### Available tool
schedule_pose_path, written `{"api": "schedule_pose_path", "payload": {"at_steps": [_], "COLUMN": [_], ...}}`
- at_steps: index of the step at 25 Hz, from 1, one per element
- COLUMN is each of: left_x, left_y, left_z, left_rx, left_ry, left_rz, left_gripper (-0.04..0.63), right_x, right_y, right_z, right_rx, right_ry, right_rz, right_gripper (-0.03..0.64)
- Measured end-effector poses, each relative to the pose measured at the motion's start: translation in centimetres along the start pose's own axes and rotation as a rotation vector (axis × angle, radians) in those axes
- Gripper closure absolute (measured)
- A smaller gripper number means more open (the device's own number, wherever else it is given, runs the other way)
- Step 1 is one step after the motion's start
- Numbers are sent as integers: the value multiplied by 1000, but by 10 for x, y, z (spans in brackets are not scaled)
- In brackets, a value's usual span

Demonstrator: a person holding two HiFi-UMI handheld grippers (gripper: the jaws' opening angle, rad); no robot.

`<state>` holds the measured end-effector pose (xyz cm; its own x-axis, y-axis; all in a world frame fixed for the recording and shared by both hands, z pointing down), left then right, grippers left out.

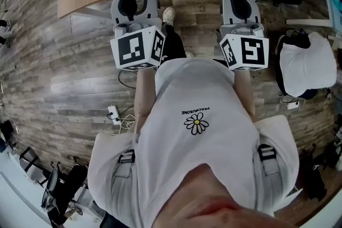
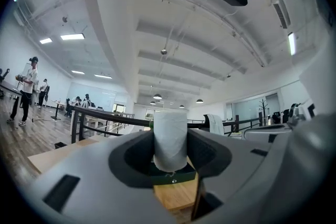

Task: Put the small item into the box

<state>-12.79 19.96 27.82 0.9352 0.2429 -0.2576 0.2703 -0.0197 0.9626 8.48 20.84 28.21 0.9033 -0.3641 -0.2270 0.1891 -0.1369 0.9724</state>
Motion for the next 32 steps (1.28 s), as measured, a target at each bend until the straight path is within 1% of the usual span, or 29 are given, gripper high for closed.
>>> {"api": "schedule_pose_path", "payload": {"at_steps": [4, 7, 9, 13, 16, 18, 22, 25, 26, 28, 30, 32], "left_x": [-20, -42, -56, -84, -102, -109, -119, -119, -119, -121, -123, -123], "left_y": [3, 1, 1, 0, -7, -12, -13, 0, 4, 11, 12, 10], "left_z": [50, 96, 131, 203, 243, 264, 297, 310, 315, 322, 321, 316], "left_rx": [-10, -4, -10, -71, -89, -93, -99, -128, -136, -140, -138, -138], "left_ry": [44, 65, 94, 170, 197, 215, 213, 207, 203, 185, 158, 143], "left_rz": [-51, -56, -62, -50, -26, -38, -63, -51, -41, -24, -21, -9], "left_gripper": [403, 403, 403, 403, 403, 403, 403, 403, 403, 403, 402, 403], "right_x": [2, 7, 11, 15, 15, 21, 41, 55, 60, 70, 76, 78], "right_y": [1, 0, 0, -5, -9, -11, -10, 0, 3, 9, 12, 13], "right_z": [52, 104, 139, 210, 253, 272, 301, 310, 313, 316, 316, 315], "right_rx": [0, 5, 3, -21, -46, -54, -63, -78, -75, -56, -40, -35], "right_ry": [-3, -7, -3, 3, 13, 37, 79, 90, 93, 104, 106, 99], "right_rz": [-40, -60, -60, -57, -62, -59, -62, -49, -30, 41, 102, 110], "right_gripper": [612, 612, 612, 612, 612, 612, 612, 612, 612, 612, 612, 612]}}
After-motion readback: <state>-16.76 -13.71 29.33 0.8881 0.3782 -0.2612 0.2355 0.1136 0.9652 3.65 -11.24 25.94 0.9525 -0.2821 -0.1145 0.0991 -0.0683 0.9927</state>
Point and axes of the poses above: the fingertips, and each gripper's own axes: z forward along the fingers, x to its right, y out of its underside, the point moved 3 cm from there along -z, backward along the fingers, and after that the axes turned 9 degrees about -z, right-handed, at the moved point
